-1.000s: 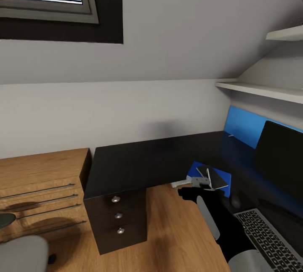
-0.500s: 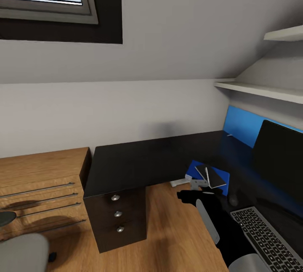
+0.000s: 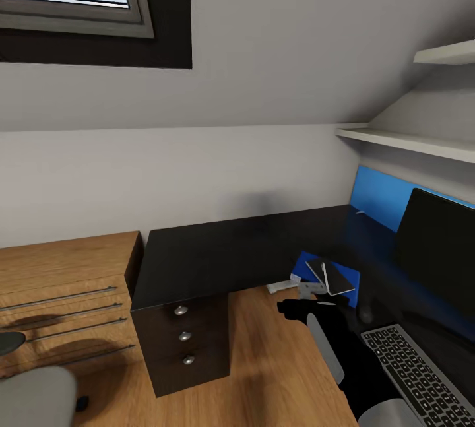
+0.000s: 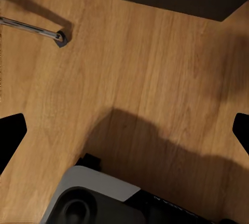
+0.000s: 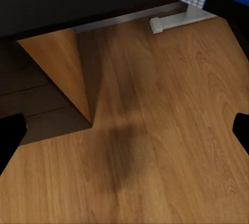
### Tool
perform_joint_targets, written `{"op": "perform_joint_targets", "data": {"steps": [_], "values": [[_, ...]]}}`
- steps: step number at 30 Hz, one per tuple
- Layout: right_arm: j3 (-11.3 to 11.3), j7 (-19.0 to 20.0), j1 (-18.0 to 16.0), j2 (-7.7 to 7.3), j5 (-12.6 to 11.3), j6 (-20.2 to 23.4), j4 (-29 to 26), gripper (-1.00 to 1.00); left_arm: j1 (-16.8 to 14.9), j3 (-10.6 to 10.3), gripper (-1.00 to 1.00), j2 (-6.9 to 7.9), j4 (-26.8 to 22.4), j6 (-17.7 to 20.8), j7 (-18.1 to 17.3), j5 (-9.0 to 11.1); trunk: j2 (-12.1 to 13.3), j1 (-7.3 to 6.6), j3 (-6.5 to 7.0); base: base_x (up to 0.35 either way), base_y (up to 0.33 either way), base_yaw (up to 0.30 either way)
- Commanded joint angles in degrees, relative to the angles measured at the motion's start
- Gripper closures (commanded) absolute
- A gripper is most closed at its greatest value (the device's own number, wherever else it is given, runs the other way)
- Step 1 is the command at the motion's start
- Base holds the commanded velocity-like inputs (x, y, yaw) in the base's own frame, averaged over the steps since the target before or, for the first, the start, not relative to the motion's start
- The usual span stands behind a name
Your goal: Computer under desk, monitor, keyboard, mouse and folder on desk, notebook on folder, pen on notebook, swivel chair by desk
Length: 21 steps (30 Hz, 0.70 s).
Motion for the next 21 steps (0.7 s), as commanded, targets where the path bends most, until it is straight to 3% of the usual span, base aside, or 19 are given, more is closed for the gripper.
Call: {"op": "perform_joint_targets", "data": {"steps": [1,12,21], "values": [[0.1,-0.6,0.0,-0.01,-0.6,0.2,-0.1,-1.00,0.0,-0.1,-1.00,0.03,0.0,0.2,0.4,0.5,-0.1,0.01,-0.07,0.000,0.000,0.000],[0.4,-0.4,1.1,0.08,-0.6,-0.2,1.8,-1.00,0.0,-0.1,-1.00,0.05,0.7,0.1,0.4,0.4,-0.1,0.01,-0.38,0.000,0.000,0.000],[0.8,-0.3,2.4,0.08,-0.5,-5.9,9.5,-1.00,0.0,-0.2,-1.00,-0.02,0.8,0.2,0.4,0.3,-0.1,0.01,-1.12,0.000,0.000,0.000]]}}
